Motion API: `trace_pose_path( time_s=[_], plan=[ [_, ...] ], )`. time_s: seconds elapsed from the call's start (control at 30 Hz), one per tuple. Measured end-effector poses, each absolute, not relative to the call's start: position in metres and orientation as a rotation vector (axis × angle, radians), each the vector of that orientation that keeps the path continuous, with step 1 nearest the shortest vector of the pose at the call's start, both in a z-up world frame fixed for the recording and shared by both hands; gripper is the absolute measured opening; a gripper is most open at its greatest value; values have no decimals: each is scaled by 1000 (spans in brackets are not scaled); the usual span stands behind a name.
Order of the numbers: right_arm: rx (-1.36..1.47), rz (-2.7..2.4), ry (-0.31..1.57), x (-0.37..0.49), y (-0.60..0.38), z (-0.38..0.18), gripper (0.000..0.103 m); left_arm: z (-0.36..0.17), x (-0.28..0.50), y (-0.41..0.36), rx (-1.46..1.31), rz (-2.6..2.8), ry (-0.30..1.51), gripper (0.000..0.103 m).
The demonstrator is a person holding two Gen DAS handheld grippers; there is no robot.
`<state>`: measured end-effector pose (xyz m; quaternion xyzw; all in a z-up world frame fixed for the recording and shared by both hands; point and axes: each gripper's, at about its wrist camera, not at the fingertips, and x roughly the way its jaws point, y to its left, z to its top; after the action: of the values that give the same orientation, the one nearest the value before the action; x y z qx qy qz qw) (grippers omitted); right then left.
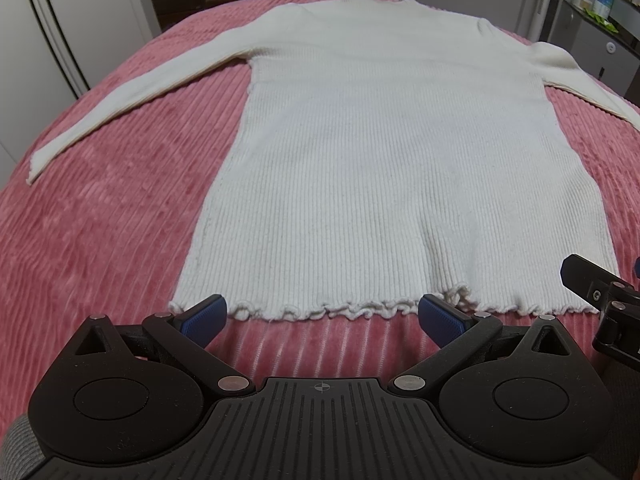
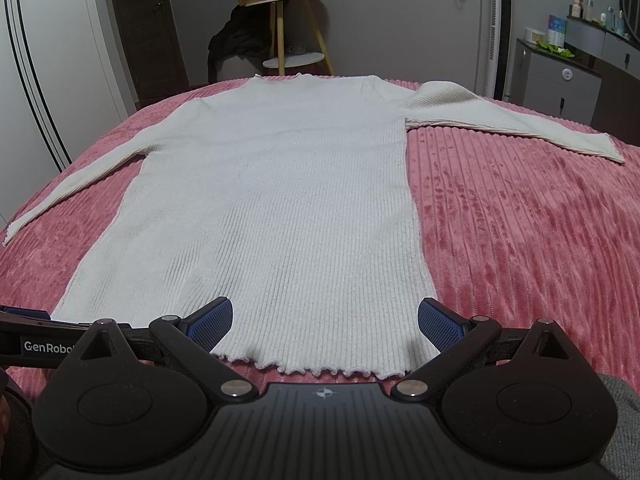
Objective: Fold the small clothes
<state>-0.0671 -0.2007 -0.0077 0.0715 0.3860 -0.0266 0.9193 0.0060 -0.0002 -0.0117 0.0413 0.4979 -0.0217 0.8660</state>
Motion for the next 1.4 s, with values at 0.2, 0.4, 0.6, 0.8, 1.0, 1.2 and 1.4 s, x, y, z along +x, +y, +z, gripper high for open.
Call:
trace_pose_path(
  time_s=[0.2,0.4,0.6,0.8,1.0,1.2,1.4],
  plan=[
    [151,-51,793,-67,-201,-7,99,-12,7,-1,90,-45,1043,103],
    [160,-46,795,-67,-203,-8,99,-11,7,-1,97,-43,1039,103],
    [179,-33,781,-69,-205,-6,99,-8,6,-2,102,-38,1026,103],
    [174,-1,755,-70,-202,-5,99,-7,7,-4,109,-37,1020,103],
    [171,77,797,-64,-198,-7,99,-5,9,-5,103,-33,1017,103],
    [278,139,830,-52,-216,-5,99,-6,19,-16,144,-35,1031,103],
    [469,175,769,-30,-269,-3,99,-7,54,-31,91,-36,1030,103]
  ],
)
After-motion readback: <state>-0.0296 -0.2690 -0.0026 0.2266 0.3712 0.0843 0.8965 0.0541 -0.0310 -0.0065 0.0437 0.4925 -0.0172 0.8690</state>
